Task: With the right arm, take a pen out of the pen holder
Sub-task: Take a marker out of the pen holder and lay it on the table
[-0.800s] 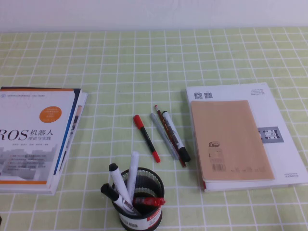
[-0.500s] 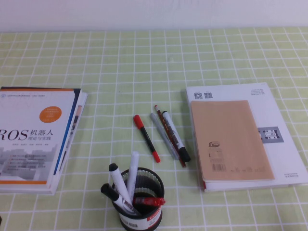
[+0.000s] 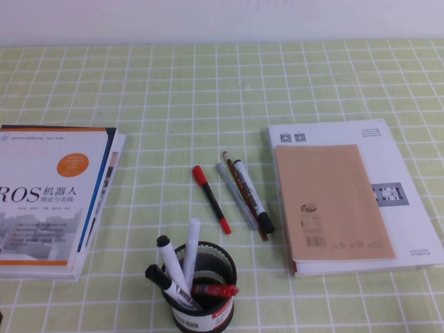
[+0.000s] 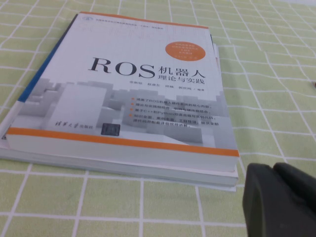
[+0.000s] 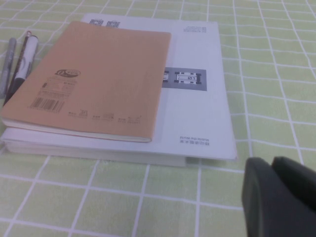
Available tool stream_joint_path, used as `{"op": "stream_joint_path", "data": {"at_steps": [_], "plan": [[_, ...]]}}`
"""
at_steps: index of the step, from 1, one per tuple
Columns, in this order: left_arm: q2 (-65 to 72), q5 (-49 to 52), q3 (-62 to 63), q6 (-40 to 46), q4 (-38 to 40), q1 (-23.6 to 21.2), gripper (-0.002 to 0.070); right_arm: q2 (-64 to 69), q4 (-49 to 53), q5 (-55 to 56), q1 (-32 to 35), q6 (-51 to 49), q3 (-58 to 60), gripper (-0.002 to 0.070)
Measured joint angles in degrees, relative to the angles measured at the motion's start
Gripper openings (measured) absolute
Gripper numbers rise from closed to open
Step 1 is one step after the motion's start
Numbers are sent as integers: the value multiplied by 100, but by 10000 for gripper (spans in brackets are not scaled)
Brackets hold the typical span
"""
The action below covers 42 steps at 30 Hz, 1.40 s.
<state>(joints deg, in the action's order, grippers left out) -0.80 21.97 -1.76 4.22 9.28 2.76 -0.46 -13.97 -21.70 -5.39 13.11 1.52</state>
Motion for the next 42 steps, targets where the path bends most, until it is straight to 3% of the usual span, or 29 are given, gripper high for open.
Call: {"op": "stream_joint_path", "data": {"at_steps": [28,42], "plan": [[0,0,0,0,0,0,-8,0,-18,0,0,0,0,-12],[0,0,0,0,0,0,-8,0,-1932,605,0,0,0,-13]]}}
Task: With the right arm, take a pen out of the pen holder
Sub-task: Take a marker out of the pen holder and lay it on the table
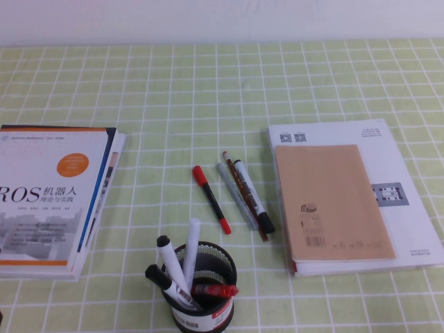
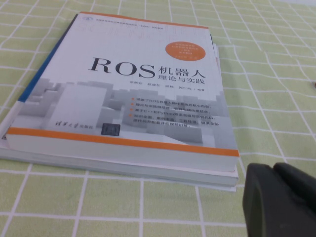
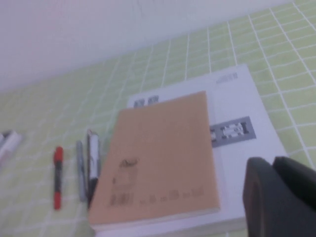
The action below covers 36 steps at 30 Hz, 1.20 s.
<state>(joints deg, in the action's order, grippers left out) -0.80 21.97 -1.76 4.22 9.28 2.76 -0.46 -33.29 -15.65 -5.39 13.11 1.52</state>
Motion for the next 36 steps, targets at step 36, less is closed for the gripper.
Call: {"op": "stream_joint_path", "data": {"at_steps": [36], "plan": [[0,0,0,0,0,0,-8,3823,-252,-2607,0,130,-2842,-12]]}}
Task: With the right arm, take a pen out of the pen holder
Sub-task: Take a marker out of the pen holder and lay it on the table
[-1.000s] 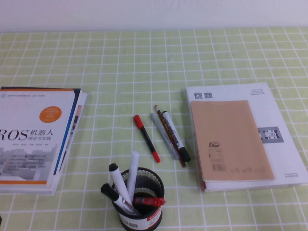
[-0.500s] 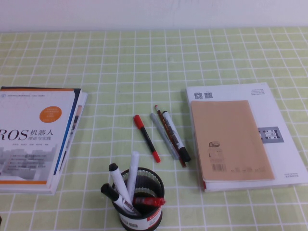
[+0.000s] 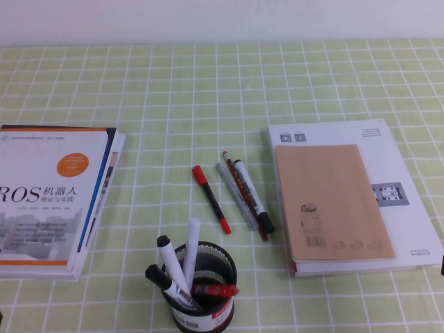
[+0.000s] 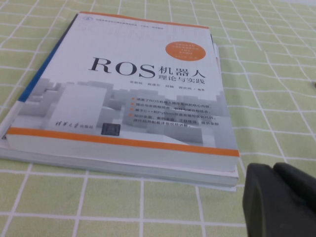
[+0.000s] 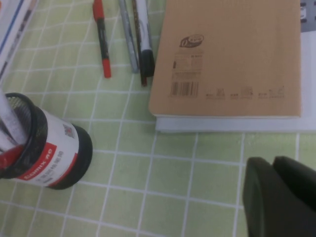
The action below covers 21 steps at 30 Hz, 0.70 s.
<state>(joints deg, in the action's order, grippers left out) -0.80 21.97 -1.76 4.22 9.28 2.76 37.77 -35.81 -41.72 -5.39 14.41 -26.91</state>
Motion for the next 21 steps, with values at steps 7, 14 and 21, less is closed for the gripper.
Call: {"op": "stream_joint_path", "data": {"at_steps": [7,14,21], "plan": [[0,0,0,0,0,0,-8,1115,-106,225,-181,539,-457,-12],[0,0,0,0,0,0,-8,2072,-106,1055,-1698,582,-1055,-12],[0,0,0,0,0,0,-8,2711,-290,2029,-3178,887,-1264,-12]]}}
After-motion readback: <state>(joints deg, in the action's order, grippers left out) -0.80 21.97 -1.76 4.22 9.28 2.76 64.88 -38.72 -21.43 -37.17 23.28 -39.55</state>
